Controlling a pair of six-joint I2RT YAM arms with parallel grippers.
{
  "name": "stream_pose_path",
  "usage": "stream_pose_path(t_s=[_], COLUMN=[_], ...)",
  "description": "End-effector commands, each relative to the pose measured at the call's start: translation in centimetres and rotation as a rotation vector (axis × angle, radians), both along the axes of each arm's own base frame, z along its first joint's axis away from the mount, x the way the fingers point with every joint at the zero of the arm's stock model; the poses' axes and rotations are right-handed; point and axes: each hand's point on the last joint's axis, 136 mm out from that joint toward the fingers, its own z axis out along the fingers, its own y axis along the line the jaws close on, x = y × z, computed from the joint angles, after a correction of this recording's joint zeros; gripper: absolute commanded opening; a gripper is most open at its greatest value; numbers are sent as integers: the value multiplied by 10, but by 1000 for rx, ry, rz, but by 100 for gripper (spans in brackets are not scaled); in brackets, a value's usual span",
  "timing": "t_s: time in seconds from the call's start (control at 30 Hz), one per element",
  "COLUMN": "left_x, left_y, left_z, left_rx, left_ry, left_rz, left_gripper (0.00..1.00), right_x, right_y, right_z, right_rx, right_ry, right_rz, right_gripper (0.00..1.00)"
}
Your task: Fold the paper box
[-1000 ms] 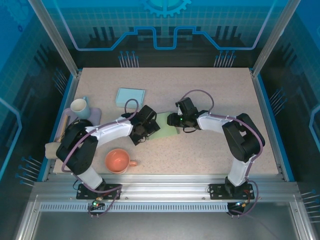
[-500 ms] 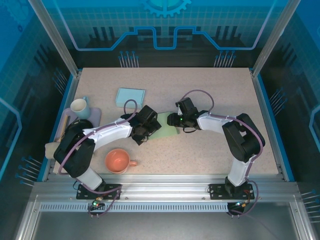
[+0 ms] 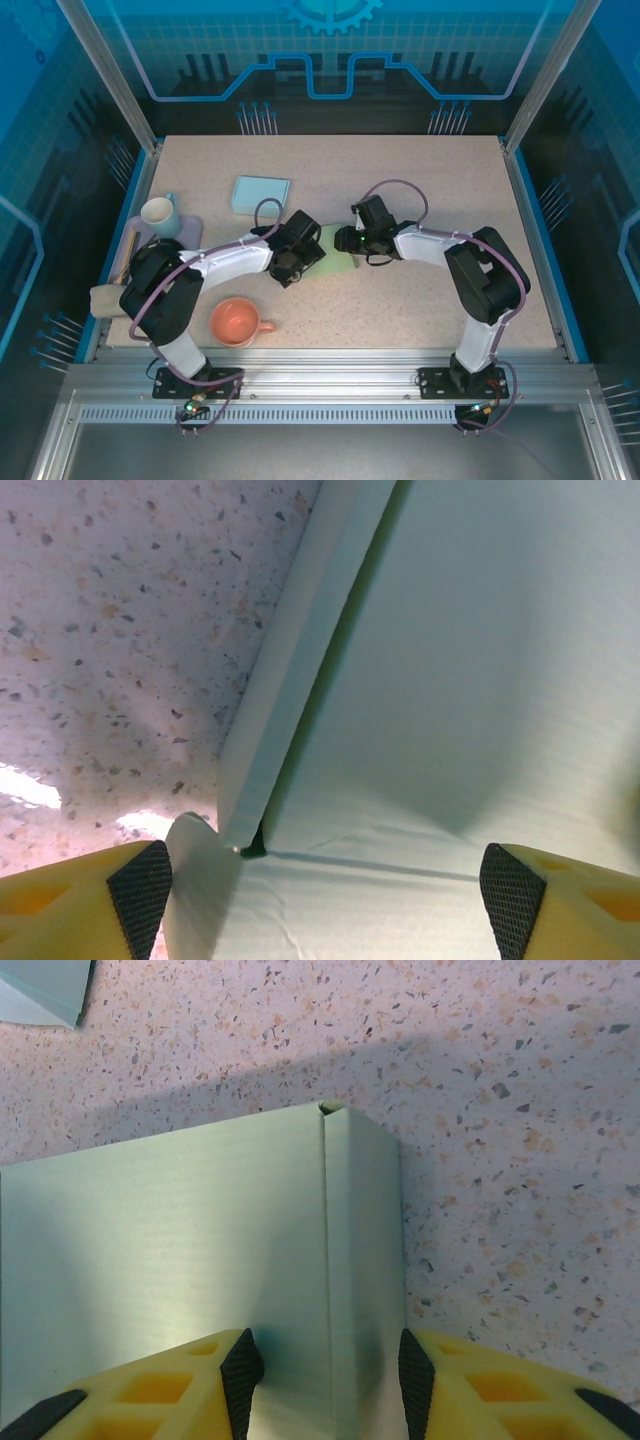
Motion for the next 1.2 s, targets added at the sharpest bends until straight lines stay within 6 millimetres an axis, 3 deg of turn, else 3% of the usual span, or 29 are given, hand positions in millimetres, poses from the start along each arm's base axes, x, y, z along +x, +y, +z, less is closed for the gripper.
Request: stream_pose_path(t_s=[0.0,0.3,0.93,1.17], left_x=[7,8,5,5], left_y=[-3,4,27,30], left_z=[-3,-7,-38,-38], left_rx=[5,39,52,50], left_ry=[4,8,67,70], left_rz=[3,5,39,35], left_gripper=[80,79,78,78], right_x=[-20,-20,-22,-25], right_y=[-25,-25,-28,-24], right_z=[-29,-28,-7,33], right_rx=[-100,-99,-114,-114], right_ry=[93,91,39,-27], right_rz=[-30,-29,-14,21], right_gripper=[44,44,44,44])
